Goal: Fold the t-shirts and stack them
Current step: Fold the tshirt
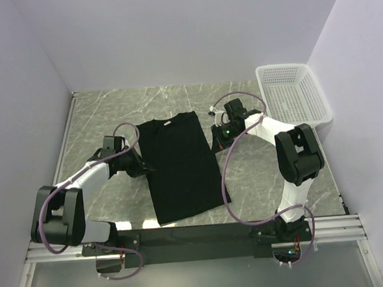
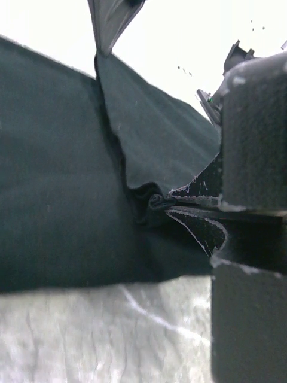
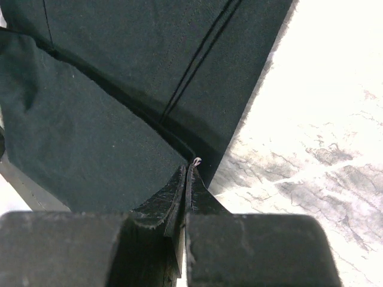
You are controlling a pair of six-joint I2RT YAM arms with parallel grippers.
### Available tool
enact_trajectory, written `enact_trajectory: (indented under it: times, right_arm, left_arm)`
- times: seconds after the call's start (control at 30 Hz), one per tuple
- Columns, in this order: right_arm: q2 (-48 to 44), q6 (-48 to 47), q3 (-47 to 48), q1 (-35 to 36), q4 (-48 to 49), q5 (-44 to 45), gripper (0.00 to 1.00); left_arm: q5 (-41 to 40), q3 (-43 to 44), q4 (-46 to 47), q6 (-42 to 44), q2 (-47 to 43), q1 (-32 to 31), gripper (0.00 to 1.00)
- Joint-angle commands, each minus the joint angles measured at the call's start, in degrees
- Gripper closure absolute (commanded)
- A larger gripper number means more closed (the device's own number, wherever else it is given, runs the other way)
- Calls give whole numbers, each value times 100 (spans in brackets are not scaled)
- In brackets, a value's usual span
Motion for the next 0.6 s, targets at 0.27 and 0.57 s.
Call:
enact_trajectory:
  times: [0.27,0.57]
  right_arm:
    - [270,-66,320,-54,170,178,93]
    - [166,-258,443,-46,223,477,52]
  left_arm:
    - [-975,101,-441,175,290,-14,98]
    - [-1344,558,-731,148,-263,-14,56]
